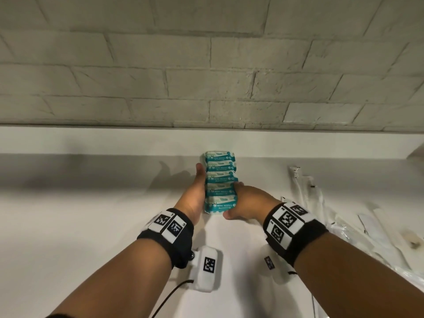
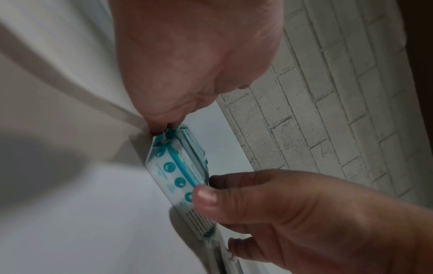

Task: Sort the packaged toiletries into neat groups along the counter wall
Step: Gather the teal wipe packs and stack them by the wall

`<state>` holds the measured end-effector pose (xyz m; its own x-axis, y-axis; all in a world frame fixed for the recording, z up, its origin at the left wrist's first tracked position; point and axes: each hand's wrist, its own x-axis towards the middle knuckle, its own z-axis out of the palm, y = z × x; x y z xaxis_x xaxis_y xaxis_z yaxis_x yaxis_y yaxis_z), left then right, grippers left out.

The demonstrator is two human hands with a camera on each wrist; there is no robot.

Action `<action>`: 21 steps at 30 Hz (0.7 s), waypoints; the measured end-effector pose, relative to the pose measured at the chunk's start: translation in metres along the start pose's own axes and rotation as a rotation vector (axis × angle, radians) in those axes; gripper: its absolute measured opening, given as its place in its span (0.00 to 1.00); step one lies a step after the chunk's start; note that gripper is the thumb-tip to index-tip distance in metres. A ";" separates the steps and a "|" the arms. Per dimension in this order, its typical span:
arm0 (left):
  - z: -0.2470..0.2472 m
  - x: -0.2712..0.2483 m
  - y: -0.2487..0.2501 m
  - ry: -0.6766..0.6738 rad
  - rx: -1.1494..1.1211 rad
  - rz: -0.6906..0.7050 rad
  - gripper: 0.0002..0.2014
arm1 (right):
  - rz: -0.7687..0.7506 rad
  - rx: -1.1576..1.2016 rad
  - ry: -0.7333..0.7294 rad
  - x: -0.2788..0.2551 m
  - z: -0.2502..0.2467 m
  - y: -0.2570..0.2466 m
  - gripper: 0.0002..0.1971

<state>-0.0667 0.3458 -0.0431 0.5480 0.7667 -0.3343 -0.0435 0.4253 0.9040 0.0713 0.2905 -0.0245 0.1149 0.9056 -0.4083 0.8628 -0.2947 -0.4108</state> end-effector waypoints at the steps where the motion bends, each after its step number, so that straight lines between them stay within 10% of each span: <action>1: -0.001 0.001 0.000 -0.007 -0.004 0.006 0.44 | 0.000 0.121 -0.046 -0.004 -0.006 -0.001 0.22; 9: -0.005 0.009 0.004 0.049 0.048 -0.026 0.41 | 0.083 0.164 -0.068 0.019 -0.029 -0.002 0.15; 13: -0.005 0.018 0.017 0.125 0.062 -0.021 0.26 | 0.118 0.119 -0.008 0.024 -0.043 -0.006 0.33; 21: -0.014 0.051 0.029 0.188 0.075 -0.099 0.35 | 0.132 0.272 0.020 0.054 -0.051 0.011 0.37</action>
<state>-0.0514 0.4041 -0.0383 0.3807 0.8025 -0.4595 0.0690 0.4709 0.8795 0.1122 0.3520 -0.0100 0.2292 0.8589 -0.4579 0.6767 -0.4788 -0.5594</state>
